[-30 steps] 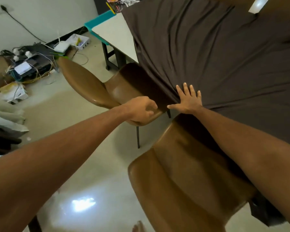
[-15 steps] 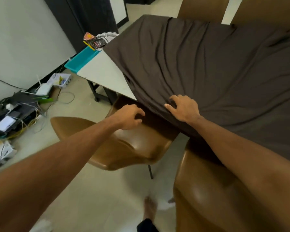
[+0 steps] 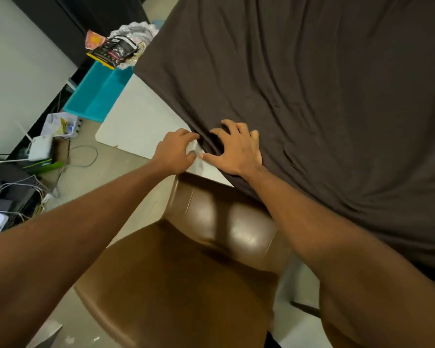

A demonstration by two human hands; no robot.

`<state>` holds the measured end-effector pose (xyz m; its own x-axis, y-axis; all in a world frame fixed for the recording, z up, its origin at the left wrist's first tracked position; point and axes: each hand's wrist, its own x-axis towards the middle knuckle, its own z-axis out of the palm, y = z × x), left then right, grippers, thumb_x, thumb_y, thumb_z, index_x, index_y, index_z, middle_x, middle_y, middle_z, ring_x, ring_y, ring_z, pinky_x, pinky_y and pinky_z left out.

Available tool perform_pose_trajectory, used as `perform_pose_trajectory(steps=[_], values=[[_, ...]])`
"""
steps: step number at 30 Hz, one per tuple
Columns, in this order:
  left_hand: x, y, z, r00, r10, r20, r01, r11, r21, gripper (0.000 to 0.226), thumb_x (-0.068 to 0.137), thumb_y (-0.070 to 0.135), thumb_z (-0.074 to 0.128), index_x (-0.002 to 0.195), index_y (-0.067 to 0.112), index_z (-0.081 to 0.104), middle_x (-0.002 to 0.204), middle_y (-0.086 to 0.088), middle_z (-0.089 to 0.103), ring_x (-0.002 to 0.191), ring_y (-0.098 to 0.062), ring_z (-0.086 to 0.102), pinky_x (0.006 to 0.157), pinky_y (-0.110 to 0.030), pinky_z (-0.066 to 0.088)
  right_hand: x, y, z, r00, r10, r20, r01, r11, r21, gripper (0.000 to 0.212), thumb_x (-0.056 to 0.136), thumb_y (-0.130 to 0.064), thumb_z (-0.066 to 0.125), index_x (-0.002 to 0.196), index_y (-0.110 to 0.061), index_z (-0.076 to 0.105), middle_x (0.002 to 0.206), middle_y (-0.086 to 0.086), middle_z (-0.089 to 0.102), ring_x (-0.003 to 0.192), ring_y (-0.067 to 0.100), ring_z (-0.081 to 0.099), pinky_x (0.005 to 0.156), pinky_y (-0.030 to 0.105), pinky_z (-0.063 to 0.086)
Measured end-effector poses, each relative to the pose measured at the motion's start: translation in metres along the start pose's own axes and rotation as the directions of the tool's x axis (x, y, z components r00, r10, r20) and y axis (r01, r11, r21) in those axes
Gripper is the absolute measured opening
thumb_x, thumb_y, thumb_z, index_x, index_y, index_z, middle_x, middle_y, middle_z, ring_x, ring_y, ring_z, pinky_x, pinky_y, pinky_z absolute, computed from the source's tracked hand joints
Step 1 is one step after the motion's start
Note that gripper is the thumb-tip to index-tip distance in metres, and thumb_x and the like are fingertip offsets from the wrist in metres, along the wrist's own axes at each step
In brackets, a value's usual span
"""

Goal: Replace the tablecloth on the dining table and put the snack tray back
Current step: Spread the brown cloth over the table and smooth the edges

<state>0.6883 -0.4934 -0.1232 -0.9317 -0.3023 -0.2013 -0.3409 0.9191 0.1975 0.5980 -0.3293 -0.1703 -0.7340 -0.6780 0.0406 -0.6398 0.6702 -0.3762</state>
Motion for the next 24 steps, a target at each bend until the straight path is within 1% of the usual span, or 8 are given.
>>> perform_pose_trajectory(steps=[2,7,10,12,15,19,22,24], values=[[0.015,-0.011,0.007,0.993,0.112,-0.039,-0.107,0.987,0.121,0.051,0.094,0.032,0.057,0.143,0.019,0.048,0.145,-0.012,0.046,0.126,-0.036,0.048,0.096,-0.052,0.045,0.0,-0.001,0.003,1.0,0.001,-0.029,-0.002,0.999,-0.035,0.082,0.079,-0.089,0.033,0.142,-0.039,0.048,0.156,-0.005,0.037,0.136,0.023,0.035,0.097,0.048,0.032],[0.059,-0.048,0.008,0.904,0.389,-0.176,-0.344,0.909,0.237,0.041,0.097,0.047,0.046,0.129,0.023,0.056,0.136,-0.011,0.048,0.12,-0.034,0.046,0.09,-0.045,0.038,0.001,0.0,0.006,0.996,0.031,-0.079,-0.032,0.999,-0.006,0.075,0.086,-0.084,0.031,0.143,-0.038,0.048,0.156,-0.008,0.041,0.133,0.021,0.041,0.095,0.046,0.036],[0.086,-0.07,0.006,0.805,0.562,-0.19,-0.51,0.819,0.262,0.026,0.099,0.033,0.047,0.119,0.02,0.059,0.127,-0.007,0.055,0.119,-0.032,0.047,0.091,-0.044,0.036,0.006,0.0,0.008,0.994,0.079,-0.075,-0.078,0.997,0.018,0.075,0.086,-0.084,0.033,0.143,-0.038,0.049,0.154,-0.013,0.042,0.129,0.02,0.044,0.092,0.043,0.036],[0.094,-0.069,0.003,0.718,0.665,-0.205,-0.609,0.743,0.277,0.017,0.098,0.022,0.048,0.109,0.016,0.06,0.116,-0.007,0.06,0.11,-0.03,0.05,0.088,-0.044,0.037,0.006,0.002,0.004,0.991,0.106,-0.082,-0.104,0.994,0.024,0.075,0.086,-0.084,0.034,0.143,-0.038,0.05,0.153,-0.015,0.044,0.126,0.02,0.046,0.09,0.042,0.036],[0.094,-0.077,0.001,0.662,0.715,-0.226,-0.694,0.698,0.175,0.013,0.097,0.02,0.046,0.096,0.011,0.056,0.093,-0.008,0.058,0.084,-0.028,0.048,0.075,-0.041,0.036,0.013,-0.008,0.005,0.973,0.202,-0.112,-0.191,0.976,0.102,0.07,0.087,-0.082,0.035,0.14,-0.038,0.052,0.147,-0.016,0.049,0.122,0.022,0.048,0.091,0.041,0.034],[0.085,-0.104,0.006,0.674,0.705,-0.22,-0.696,0.706,0.133,0.008,0.098,0.017,0.052,0.094,0.01,0.054,0.09,-0.008,0.054,0.076,-0.024,0.04,0.069,-0.039,0.032,0.031,-0.042,0.011,0.94,0.33,-0.085,-0.304,0.926,0.225,0.066,0.084,-0.081,0.046,0.138,-0.043,0.052,0.138,-0.016,0.052,0.121,0.017,0.048,0.095,0.038,0.032],[0.075,-0.12,0.006,0.67,0.713,-0.208,-0.707,0.698,0.117,0.005,0.097,0.017,0.053,0.096,0.012,0.052,0.089,-0.007,0.052,0.076,-0.019,0.035,0.069,-0.037,0.029,0.031,-0.065,0.015,0.955,0.271,-0.12,-0.228,0.931,0.283,0.073,0.078,-0.072,0.064,0.142,-0.04,0.049,0.131,-0.007,0.052,0.115,0.017,0.049,0.097,0.042,0.043],[0.065,-0.13,0.007,0.666,0.724,-0.179,-0.713,0.689,0.13,0.007,0.096,0.019,0.052,0.097,0.012,0.052,0.089,-0.008,0.053,0.075,-0.021,0.037,0.067,-0.036,0.028,0.021,-0.079,0.024,0.968,0.174,-0.179,-0.151,0.979,0.135,0.079,0.073,-0.072,0.068,0.141,-0.036,0.051,0.131,-0.001,0.051,0.111,0.02,0.05,0.089,0.041,0.047]])
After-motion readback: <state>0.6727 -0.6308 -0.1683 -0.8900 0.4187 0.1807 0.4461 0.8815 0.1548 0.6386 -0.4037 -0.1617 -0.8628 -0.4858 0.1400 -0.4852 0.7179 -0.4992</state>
